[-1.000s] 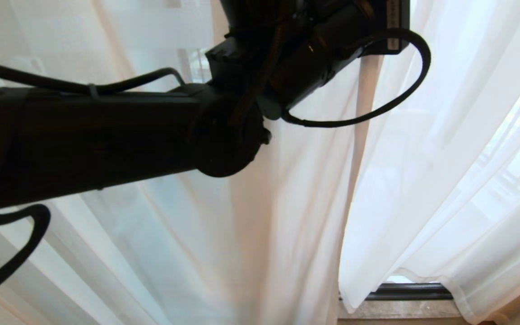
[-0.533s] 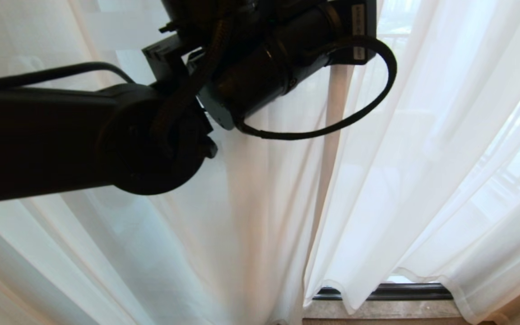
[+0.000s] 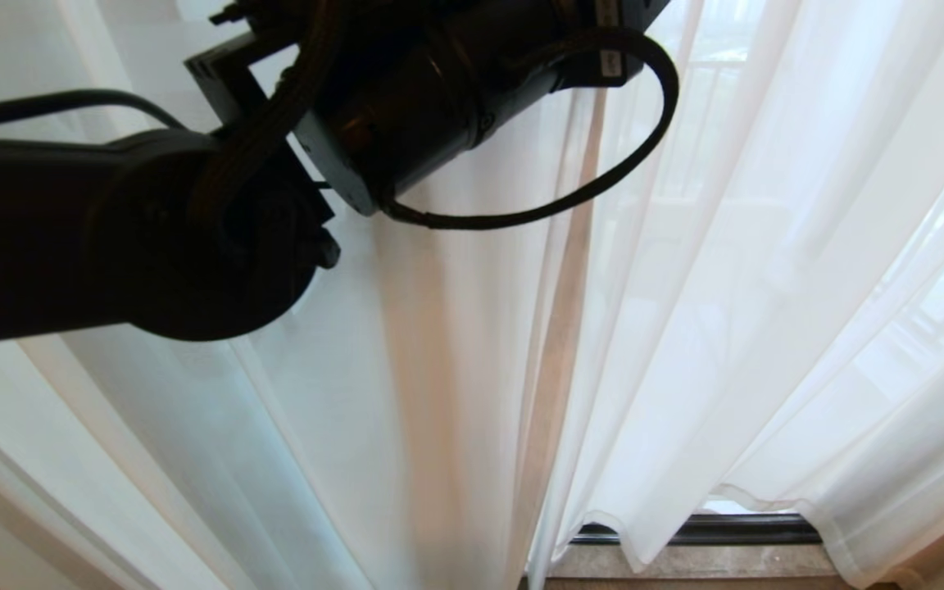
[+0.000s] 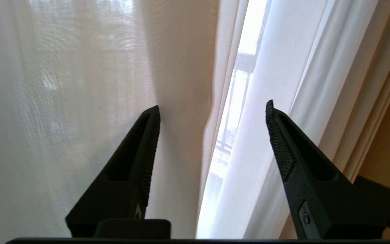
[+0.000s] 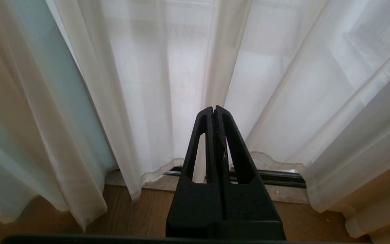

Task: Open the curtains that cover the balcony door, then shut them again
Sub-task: Close the inner curtains on both sides

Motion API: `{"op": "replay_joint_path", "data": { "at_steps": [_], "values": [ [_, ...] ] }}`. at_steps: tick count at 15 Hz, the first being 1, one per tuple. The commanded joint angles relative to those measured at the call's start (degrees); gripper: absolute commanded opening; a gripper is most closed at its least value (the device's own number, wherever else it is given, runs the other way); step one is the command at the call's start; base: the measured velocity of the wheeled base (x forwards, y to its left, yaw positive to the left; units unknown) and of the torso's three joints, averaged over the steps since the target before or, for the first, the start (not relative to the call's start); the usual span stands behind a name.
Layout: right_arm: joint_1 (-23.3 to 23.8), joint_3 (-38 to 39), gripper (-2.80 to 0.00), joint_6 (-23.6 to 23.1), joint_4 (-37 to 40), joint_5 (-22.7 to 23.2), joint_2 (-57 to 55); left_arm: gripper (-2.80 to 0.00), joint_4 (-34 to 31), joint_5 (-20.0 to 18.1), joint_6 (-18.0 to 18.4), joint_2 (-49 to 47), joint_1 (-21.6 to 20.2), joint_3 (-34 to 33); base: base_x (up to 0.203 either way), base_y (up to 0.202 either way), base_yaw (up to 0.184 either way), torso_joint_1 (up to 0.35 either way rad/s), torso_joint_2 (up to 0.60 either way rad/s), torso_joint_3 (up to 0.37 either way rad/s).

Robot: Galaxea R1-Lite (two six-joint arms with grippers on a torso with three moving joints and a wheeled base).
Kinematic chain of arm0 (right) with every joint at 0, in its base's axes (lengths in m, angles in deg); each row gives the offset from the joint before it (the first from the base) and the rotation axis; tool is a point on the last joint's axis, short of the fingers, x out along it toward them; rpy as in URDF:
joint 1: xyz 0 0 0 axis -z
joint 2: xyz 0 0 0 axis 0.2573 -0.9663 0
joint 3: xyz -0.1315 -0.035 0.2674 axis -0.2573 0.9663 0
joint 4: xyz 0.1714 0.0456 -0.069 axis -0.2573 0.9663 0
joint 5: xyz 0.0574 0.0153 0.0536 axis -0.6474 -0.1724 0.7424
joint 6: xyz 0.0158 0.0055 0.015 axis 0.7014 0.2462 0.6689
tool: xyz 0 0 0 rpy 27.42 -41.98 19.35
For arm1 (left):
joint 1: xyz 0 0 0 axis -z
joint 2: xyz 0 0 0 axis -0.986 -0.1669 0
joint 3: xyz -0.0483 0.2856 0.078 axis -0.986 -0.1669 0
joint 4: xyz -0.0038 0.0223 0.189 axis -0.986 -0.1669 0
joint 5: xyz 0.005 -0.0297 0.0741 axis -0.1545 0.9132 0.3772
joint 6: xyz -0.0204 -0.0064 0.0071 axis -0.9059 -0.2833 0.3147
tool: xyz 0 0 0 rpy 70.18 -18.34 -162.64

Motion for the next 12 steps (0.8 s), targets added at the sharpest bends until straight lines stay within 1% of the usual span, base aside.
{"op": "replay_joint_path", "data": {
  "at_steps": [1,4,9,12],
  "values": [
    [0.0,0.04,-2.8,-0.06,0.04,0.02,-0.07,0.0,0.19,0.11,-0.06,2.77,0.14,-3.3,0.0,0.0,0.0,0.0,0.0,0.0],
    [0.0,0.0,-2.8,-0.06,0.04,0.02,-0.07,0.0,0.12,0.27,-0.05,7.52,0.27,-9.49,0.0,0.0,0.0,0.0,0.0,0.0],
    [0.0,0.04,-2.8,-0.06,0.04,0.02,-0.07,0.0,-0.96,3.84,-0.12,17.56,0.32,-20.74,0.0,0.0,0.0,0.0,0.0,0.0],
    [0.0,0.0,-2.8,-0.06,0.04,0.02,-0.07,0.0,-4.04,5.69,-0.15,23.84,0.28,-25.84,0.0,0.0,0.0,0.0,0.0,0.0]
  ]
}}
